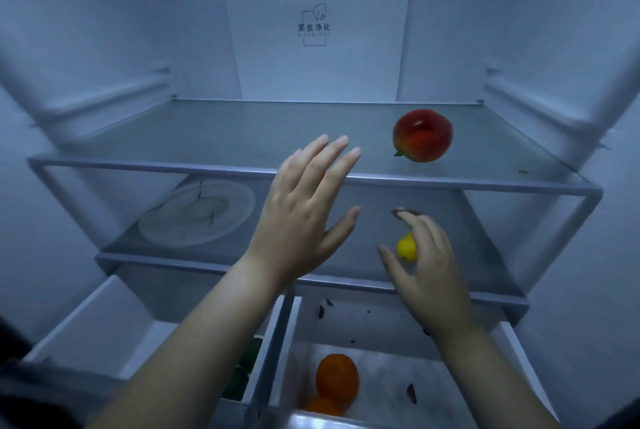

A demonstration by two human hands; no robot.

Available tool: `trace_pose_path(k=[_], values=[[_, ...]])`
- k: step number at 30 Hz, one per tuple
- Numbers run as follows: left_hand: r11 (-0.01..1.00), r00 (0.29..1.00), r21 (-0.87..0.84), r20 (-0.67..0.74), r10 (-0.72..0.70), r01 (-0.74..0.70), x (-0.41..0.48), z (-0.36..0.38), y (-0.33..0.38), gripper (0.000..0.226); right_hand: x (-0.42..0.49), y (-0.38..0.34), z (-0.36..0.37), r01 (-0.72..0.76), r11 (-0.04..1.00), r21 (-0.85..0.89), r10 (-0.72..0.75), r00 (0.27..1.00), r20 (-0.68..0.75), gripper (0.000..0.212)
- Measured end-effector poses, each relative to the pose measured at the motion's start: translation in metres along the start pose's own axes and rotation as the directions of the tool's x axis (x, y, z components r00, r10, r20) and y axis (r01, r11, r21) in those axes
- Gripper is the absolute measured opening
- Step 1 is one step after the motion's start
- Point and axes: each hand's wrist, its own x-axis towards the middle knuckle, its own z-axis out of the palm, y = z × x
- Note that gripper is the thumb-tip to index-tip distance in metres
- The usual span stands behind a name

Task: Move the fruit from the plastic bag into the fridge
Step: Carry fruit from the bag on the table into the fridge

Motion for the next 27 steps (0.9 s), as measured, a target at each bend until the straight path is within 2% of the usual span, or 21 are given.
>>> trace_pose_path(k=[4, 10, 18, 23, 27], values=[[0.982, 0.985, 0.098, 0.049, -0.165, 0.16, -0.038, -0.04, -0.021, 0.056, 0.013, -0.039, 0.018, 0.214, 0.972, 0.094, -0.22, 0.974, 0.063, 0.045], [0.868, 0.895, 0.312, 0.101, -0.434, 0.386, -0.109, -0.123, -0.049, 0.057, 0.011, -0.118, 0.062, 0.384, 0.893, 0.234, -0.425, 0.891, 0.162, 0.047], [0.607, 0.694, 0.508, 0.024, -0.719, 0.611, -0.221, -0.259, -0.051, 0.06, -0.036, -0.253, 0.117, 0.509, 0.767, 0.391, -0.617, 0.751, 0.235, 0.044], [0.416, 0.577, 0.661, -0.031, -0.816, 0.625, -0.291, -0.355, -0.024, 0.059, -0.099, -0.346, 0.136, 0.509, 0.723, 0.466, -0.671, 0.677, 0.302, 0.049], [0.25, 0.474, 0.721, -0.121, -0.872, 0.646, -0.352, -0.443, 0.006, 0.056, -0.164, -0.43, 0.147, 0.534, 0.666, 0.521, -0.736, 0.584, 0.343, 0.059]])
